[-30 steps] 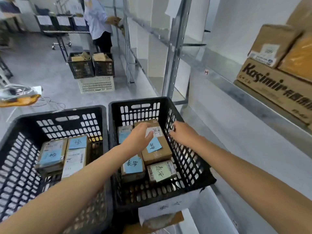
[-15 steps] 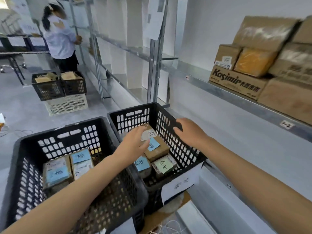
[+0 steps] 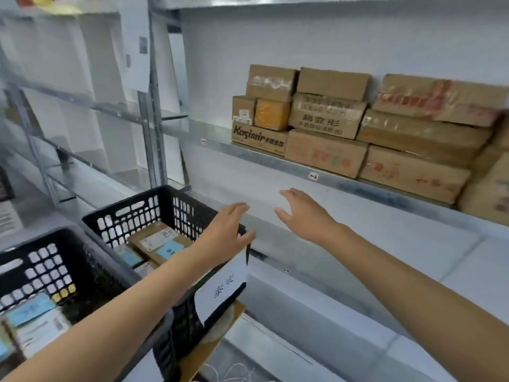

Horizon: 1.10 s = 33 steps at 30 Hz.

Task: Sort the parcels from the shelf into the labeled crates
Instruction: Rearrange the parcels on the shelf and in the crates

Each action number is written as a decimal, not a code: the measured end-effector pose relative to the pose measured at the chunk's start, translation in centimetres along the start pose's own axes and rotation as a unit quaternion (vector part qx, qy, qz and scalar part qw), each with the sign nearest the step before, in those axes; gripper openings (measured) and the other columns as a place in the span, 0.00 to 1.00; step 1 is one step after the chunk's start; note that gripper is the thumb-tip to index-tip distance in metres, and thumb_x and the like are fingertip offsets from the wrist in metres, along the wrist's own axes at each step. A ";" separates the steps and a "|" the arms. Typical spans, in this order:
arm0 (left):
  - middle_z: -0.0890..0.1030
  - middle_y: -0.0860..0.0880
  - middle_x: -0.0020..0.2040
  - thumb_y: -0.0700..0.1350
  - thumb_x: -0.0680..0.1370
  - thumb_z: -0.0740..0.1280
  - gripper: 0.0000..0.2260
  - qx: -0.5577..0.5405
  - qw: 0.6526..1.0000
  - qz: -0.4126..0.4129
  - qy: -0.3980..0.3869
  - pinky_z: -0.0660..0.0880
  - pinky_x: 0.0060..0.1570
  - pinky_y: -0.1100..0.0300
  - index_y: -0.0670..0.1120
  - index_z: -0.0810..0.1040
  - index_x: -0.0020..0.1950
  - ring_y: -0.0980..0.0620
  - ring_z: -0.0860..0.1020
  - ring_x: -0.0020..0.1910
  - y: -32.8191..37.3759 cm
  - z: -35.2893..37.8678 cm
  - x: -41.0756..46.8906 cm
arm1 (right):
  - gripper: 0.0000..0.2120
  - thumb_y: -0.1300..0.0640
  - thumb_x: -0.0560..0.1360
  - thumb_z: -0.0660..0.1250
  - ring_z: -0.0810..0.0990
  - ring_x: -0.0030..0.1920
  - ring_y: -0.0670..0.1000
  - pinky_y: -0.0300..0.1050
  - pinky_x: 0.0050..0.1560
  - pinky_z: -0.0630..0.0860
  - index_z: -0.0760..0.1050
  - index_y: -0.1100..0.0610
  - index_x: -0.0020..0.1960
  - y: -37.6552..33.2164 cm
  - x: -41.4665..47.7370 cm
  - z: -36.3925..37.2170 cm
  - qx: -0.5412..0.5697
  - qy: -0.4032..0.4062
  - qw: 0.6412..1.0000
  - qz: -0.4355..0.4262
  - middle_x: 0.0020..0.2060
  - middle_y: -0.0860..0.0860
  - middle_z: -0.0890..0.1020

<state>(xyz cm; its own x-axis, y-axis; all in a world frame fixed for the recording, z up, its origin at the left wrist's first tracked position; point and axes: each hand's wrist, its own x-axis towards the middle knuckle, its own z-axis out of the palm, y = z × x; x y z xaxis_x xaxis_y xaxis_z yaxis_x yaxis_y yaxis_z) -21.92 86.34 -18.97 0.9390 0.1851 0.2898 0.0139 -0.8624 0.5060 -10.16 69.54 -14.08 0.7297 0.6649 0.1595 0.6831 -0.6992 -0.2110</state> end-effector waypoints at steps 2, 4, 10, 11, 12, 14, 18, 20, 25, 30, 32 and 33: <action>0.62 0.49 0.77 0.52 0.81 0.64 0.27 -0.009 0.999 0.046 0.000 0.54 0.73 0.63 0.45 0.62 0.78 0.52 0.59 0.76 3.7 1.1 1.4 | 0.27 0.46 0.83 0.57 0.61 0.76 0.54 0.48 0.74 0.59 0.60 0.58 0.78 2.7 -2.0 -2.0 -0.001 0.024 0.999 0.034 0.76 0.55 0.64; 0.64 0.48 0.77 0.50 0.81 0.64 0.26 -0.011 0.996 0.084 0.005 0.53 0.72 0.65 0.43 0.63 0.77 0.52 0.60 0.76 7.5 2.3 2.5 | 0.27 0.46 0.83 0.58 0.62 0.76 0.54 0.49 0.73 0.61 0.60 0.57 0.78 5.7 -4.5 -3.6 0.000 0.041 0.996 0.074 0.77 0.54 0.64; 0.68 0.46 0.75 0.50 0.81 0.65 0.25 -0.029 0.985 0.168 -0.013 0.58 0.72 0.60 0.41 0.65 0.75 0.49 0.64 0.74 19.0 6.5 4.2 | 0.28 0.45 0.83 0.57 0.62 0.77 0.54 0.51 0.74 0.63 0.58 0.56 0.79 13.8 -13.6 -8.0 0.014 0.088 0.980 0.176 0.78 0.53 0.62; 0.67 0.45 0.75 0.49 0.81 0.64 0.25 -0.034 0.982 0.183 -0.014 0.58 0.72 0.60 0.40 0.65 0.75 0.48 0.64 0.74 21.1 7.2 4.3 | 0.29 0.44 0.83 0.58 0.61 0.77 0.54 0.51 0.75 0.62 0.58 0.55 0.79 15.0 -15.4 -8.8 0.011 0.095 0.978 0.186 0.78 0.53 0.62; 0.66 0.45 0.75 0.49 0.82 0.64 0.25 -0.040 0.980 0.193 -0.018 0.57 0.72 0.60 0.41 0.65 0.76 0.48 0.63 0.75 23.2 7.9 4.4 | 0.28 0.44 0.82 0.58 0.62 0.77 0.54 0.51 0.75 0.63 0.58 0.54 0.79 16.2 -17.1 -9.6 0.008 0.102 0.976 0.194 0.78 0.53 0.63; 0.65 0.47 0.76 0.50 0.82 0.63 0.25 -0.058 0.977 0.202 -0.030 0.58 0.73 0.58 0.44 0.63 0.77 0.50 0.62 0.75 27.6 9.2 4.5 | 0.26 0.44 0.82 0.59 0.66 0.73 0.54 0.52 0.71 0.67 0.61 0.52 0.77 18.7 -20.4 -11.5 0.003 0.116 0.969 0.219 0.76 0.52 0.66; 0.65 0.49 0.76 0.51 0.82 0.62 0.24 -0.092 0.964 0.242 -0.059 0.62 0.73 0.53 0.47 0.63 0.77 0.49 0.63 0.75 35.2 11.7 4.6 | 0.24 0.46 0.82 0.59 0.69 0.71 0.55 0.52 0.67 0.70 0.64 0.54 0.76 23.1 -26.0 -16.0 -0.007 0.158 0.954 0.255 0.73 0.52 0.69; 0.66 0.48 0.75 0.51 0.82 0.63 0.24 -0.099 0.958 0.262 -0.060 0.62 0.72 0.55 0.46 0.64 0.76 0.49 0.63 0.75 37.8 12.4 4.7 | 0.24 0.47 0.83 0.59 0.68 0.72 0.56 0.52 0.67 0.69 0.64 0.55 0.76 24.4 -27.9 -17.8 -0.017 0.175 0.945 0.274 0.73 0.54 0.69; 0.71 0.47 0.70 0.47 0.81 0.64 0.20 -0.112 0.951 0.283 -0.055 0.61 0.58 0.66 0.43 0.69 0.72 0.47 0.68 0.69 45.3 14.8 5.2 | 0.28 0.45 0.83 0.57 0.68 0.72 0.58 0.53 0.68 0.69 0.58 0.57 0.79 28.2 -32.8 -22.3 -0.032 0.192 0.927 0.319 0.75 0.56 0.67; 0.66 0.47 0.75 0.48 0.82 0.63 0.24 -0.124 0.944 0.304 -0.044 0.60 0.67 0.61 0.44 0.63 0.77 0.49 0.64 0.73 50.9 15.5 5.9 | 0.25 0.47 0.83 0.57 0.73 0.66 0.58 0.55 0.64 0.73 0.63 0.59 0.75 32.5 -35.7 -25.3 -0.051 0.219 0.915 0.336 0.70 0.57 0.72; 0.67 0.46 0.74 0.46 0.82 0.63 0.23 -0.125 0.945 0.301 -0.025 0.62 0.67 0.58 0.43 0.64 0.76 0.48 0.65 0.72 52.4 15.2 6.5 | 0.26 0.47 0.83 0.57 0.72 0.67 0.57 0.54 0.64 0.72 0.62 0.60 0.76 33.9 -36.3 -26.0 -0.053 0.224 0.914 0.333 0.70 0.57 0.71; 0.67 0.45 0.73 0.46 0.82 0.63 0.23 -0.126 0.946 0.297 -0.016 0.64 0.65 0.58 0.43 0.64 0.75 0.48 0.66 0.70 53.0 15.1 7.0 | 0.27 0.47 0.83 0.57 0.71 0.69 0.57 0.53 0.65 0.71 0.61 0.60 0.77 34.4 -36.4 -26.3 -0.045 0.223 0.917 0.328 0.72 0.57 0.70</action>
<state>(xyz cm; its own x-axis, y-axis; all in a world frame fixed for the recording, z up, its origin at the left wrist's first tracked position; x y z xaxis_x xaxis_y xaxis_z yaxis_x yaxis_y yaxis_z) -9.43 34.82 -2.35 0.7660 -0.3145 0.5606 -0.5978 -0.6690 0.4416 -12.46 14.42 -1.74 0.9100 -0.0651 0.4095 0.0786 -0.9426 -0.3245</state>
